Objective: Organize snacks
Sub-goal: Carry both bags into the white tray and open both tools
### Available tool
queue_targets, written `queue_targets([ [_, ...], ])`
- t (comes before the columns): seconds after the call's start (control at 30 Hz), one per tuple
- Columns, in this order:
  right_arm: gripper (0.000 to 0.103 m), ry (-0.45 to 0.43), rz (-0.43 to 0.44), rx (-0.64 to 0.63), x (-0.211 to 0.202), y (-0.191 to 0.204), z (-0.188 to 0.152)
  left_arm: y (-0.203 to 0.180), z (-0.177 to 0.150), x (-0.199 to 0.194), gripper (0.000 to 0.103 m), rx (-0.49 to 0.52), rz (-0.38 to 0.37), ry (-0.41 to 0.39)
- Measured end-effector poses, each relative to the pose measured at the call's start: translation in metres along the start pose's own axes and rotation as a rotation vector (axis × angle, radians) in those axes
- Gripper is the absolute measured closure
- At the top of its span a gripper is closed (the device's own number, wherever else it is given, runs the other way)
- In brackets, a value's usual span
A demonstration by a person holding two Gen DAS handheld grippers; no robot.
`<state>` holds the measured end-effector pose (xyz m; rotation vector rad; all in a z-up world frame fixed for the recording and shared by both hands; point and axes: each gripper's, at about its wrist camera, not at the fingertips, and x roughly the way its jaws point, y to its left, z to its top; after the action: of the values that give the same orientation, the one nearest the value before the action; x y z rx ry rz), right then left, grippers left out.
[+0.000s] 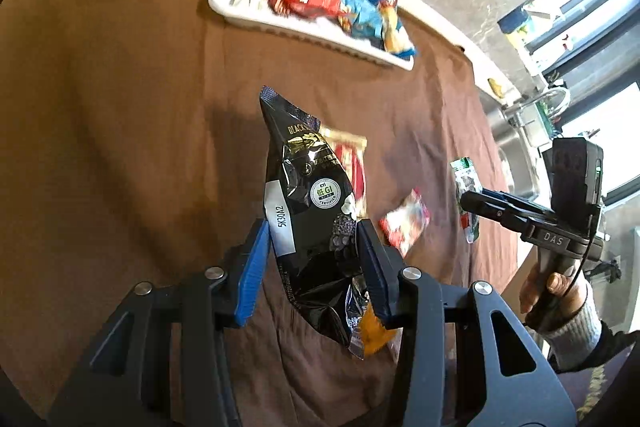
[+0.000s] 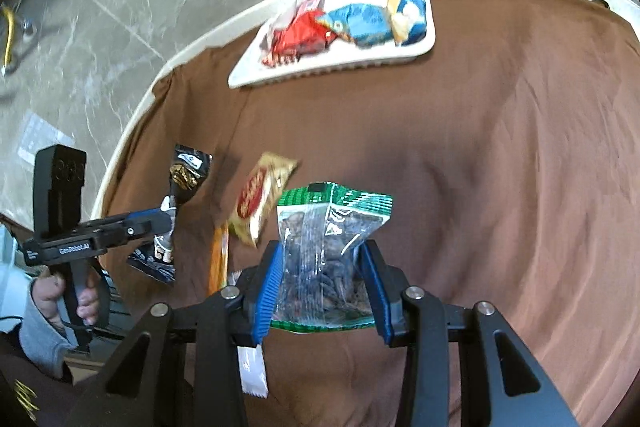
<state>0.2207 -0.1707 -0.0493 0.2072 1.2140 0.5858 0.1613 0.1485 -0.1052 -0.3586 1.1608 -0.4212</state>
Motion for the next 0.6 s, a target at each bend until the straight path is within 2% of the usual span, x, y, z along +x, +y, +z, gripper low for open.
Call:
queue_targets([
  [0.33, 0.06, -0.032, 0.051, 0.032, 0.008, -0.012, 0.068, -0.001, 0.086, -0.001, 0.061, 0.041, -0.024, -0.054],
  [0.6, 0.06, -0.064, 0.067, 0.044, 0.025, -0.022, 0.131, 0.002, 0.162, 0.024, 0.061, 0.064, -0.032, -0.053],
])
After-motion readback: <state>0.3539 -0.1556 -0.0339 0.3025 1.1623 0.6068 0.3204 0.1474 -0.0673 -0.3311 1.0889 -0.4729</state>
